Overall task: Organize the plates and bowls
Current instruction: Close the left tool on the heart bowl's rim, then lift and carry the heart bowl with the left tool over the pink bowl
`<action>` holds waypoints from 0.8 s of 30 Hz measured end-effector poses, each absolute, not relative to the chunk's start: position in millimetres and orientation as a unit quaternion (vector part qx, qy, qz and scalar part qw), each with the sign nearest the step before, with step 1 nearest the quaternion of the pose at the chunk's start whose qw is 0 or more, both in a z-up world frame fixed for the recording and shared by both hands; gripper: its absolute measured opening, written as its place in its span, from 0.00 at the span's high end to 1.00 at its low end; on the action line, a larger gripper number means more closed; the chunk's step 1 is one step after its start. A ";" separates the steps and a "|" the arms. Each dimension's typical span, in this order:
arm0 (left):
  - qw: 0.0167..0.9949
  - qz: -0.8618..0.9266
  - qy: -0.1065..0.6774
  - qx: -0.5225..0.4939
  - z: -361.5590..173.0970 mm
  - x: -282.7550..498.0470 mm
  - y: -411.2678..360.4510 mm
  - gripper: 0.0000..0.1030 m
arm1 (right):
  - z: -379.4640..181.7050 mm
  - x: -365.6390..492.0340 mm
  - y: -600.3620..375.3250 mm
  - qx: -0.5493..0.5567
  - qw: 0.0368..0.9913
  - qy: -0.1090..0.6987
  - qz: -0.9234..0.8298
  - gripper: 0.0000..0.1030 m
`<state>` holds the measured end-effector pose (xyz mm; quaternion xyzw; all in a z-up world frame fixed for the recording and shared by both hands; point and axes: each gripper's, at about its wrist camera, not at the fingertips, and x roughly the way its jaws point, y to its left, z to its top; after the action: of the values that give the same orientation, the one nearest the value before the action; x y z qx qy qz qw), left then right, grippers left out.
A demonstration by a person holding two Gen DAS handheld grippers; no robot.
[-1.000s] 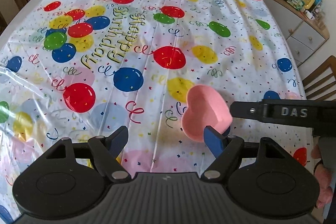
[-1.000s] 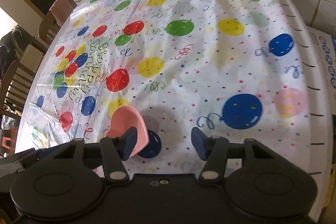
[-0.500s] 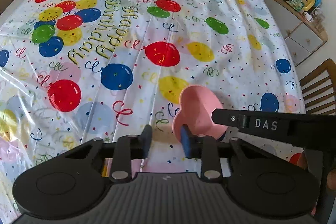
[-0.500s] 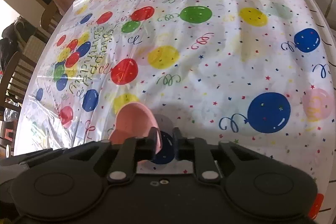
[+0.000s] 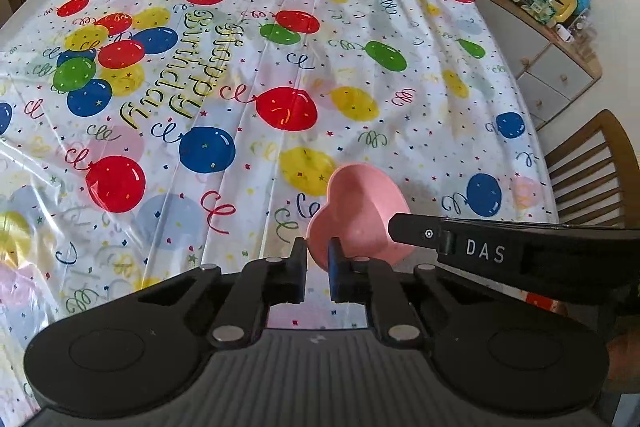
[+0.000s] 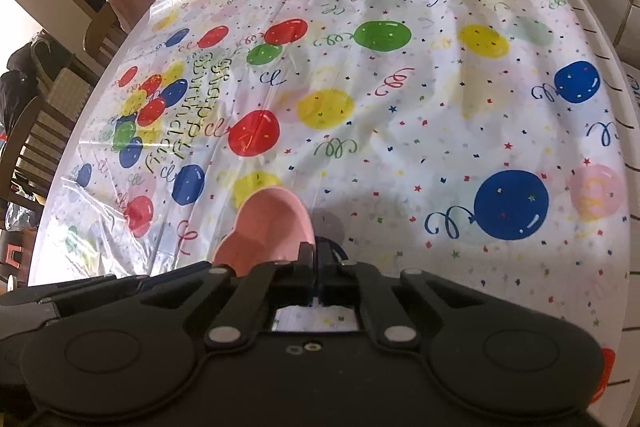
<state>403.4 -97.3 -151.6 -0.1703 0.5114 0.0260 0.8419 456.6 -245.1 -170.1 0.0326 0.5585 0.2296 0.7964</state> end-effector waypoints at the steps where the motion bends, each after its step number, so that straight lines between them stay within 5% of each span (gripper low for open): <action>1: 0.843 0.024 0.511 -0.168 -149.7 401.3 -97.6 0.90 | -168.1 454.2 -245.4 0.032 0.798 0.557 0.228 0.99; 24: 0.849 -0.024 0.506 -0.151 -94.5 323.1 -87.1 0.90 | -106.7 367.0 -239.6 0.034 0.818 0.534 0.211 0.99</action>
<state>323.1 -87.1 -94.5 -0.1513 0.5055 -0.0237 0.8491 367.0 -239.6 -106.7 0.0335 0.5336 0.2112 0.8183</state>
